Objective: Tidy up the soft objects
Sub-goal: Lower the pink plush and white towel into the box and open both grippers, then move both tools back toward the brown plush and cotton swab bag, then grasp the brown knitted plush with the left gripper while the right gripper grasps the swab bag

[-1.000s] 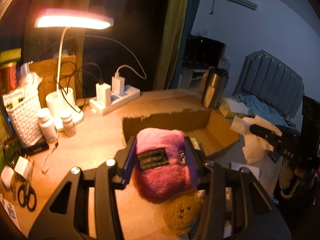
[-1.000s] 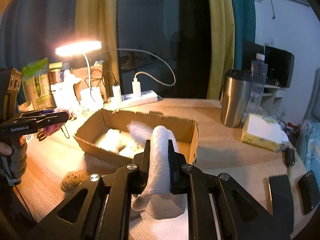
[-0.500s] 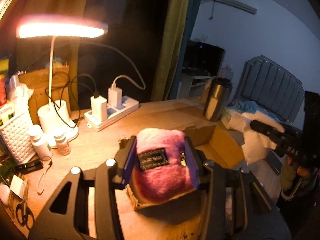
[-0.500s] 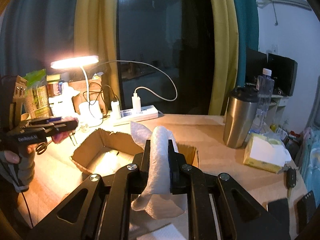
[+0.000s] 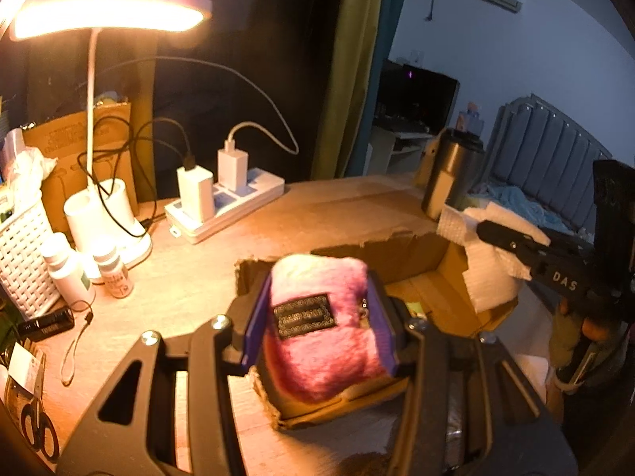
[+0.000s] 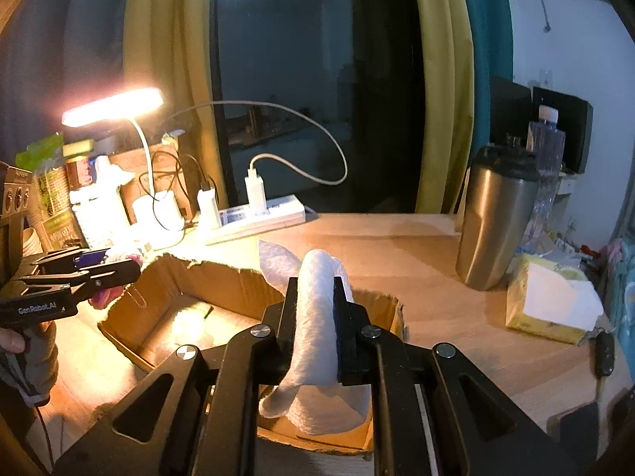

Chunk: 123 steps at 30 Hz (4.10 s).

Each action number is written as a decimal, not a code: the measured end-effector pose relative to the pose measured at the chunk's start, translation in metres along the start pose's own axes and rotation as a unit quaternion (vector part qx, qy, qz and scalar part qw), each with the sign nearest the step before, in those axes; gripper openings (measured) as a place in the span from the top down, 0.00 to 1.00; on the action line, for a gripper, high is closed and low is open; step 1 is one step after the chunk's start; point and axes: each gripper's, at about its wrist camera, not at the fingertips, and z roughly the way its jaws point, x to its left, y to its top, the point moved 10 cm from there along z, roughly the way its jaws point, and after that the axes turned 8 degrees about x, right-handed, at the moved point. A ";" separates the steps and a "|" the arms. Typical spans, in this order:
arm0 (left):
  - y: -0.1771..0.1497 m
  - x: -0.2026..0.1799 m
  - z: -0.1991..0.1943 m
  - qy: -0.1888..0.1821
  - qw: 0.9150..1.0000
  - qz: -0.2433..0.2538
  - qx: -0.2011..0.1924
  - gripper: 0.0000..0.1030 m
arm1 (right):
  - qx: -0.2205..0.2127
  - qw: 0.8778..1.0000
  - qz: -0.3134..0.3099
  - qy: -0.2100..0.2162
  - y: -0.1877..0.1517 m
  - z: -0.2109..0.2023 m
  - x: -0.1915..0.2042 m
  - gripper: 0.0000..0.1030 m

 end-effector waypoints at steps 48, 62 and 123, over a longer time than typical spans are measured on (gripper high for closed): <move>-0.017 -0.023 -0.066 0.009 0.999 0.005 -0.044 0.20 | -0.023 0.996 -0.075 -0.048 -0.031 -0.078 0.040 0.36; -0.045 -0.045 -0.083 0.022 0.998 0.037 -0.054 0.20 | -0.007 0.998 -0.069 -0.014 -0.059 -0.089 0.065 0.36; -0.156 -0.054 -0.012 -0.014 0.990 0.062 0.130 0.49 | 0.113 0.990 -0.069 0.051 -0.137 -0.023 0.089 0.51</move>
